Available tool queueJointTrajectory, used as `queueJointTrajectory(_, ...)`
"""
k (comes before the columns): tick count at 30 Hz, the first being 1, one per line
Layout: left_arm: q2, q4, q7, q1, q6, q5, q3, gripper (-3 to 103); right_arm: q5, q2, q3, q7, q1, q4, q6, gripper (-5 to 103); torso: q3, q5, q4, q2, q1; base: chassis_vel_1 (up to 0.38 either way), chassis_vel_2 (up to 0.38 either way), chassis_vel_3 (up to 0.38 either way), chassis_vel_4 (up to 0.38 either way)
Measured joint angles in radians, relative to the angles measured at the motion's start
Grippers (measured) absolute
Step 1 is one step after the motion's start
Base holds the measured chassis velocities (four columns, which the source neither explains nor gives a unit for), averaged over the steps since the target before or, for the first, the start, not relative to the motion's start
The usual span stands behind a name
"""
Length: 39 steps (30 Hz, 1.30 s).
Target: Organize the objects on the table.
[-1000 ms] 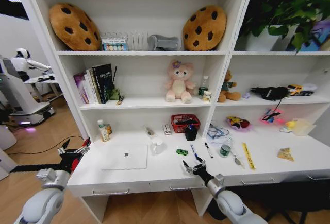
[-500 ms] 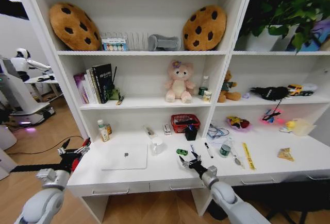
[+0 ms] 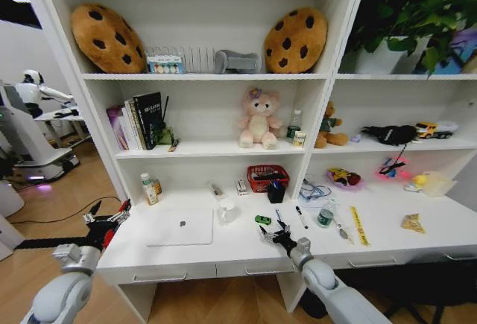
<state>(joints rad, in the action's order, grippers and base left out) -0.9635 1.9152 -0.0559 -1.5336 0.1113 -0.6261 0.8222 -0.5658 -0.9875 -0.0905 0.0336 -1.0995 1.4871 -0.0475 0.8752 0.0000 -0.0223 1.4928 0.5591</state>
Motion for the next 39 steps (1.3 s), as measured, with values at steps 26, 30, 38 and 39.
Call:
queueJointTrajectory(26,0.0,0.0,0.0,0.0,0.0,0.0,0.0,100,0.01,-0.026,0.062,-0.023,0.071,-0.047,0.036,93,0.0,0.0,0.0,0.0,0.0,0.0,0.0,0.0,0.0)
queueJointTrajectory(30,0.0,0.0,0.0,0.0,0.0,0.0,0.0,100,0.012,-0.027,0.065,-0.022,0.074,-0.049,0.036,82,0.0,0.0,0.0,0.0,0.0,0.0,0.0,0.0,0.0)
queueJointTrajectory(38,0.0,0.0,0.0,0.0,0.0,0.0,0.0,100,0.015,-0.021,0.06,-0.022,0.067,-0.034,0.035,50,0.0,0.0,0.0,0.0,0.0,0.0,0.0,0.0,0.0)
queueJointTrajectory(39,0.0,0.0,0.0,0.0,0.0,0.0,0.0,100,0.015,-0.021,0.06,-0.022,0.067,-0.034,0.035,50,0.0,0.0,0.0,0.0,0.0,0.0,0.0,0.0,0.0)
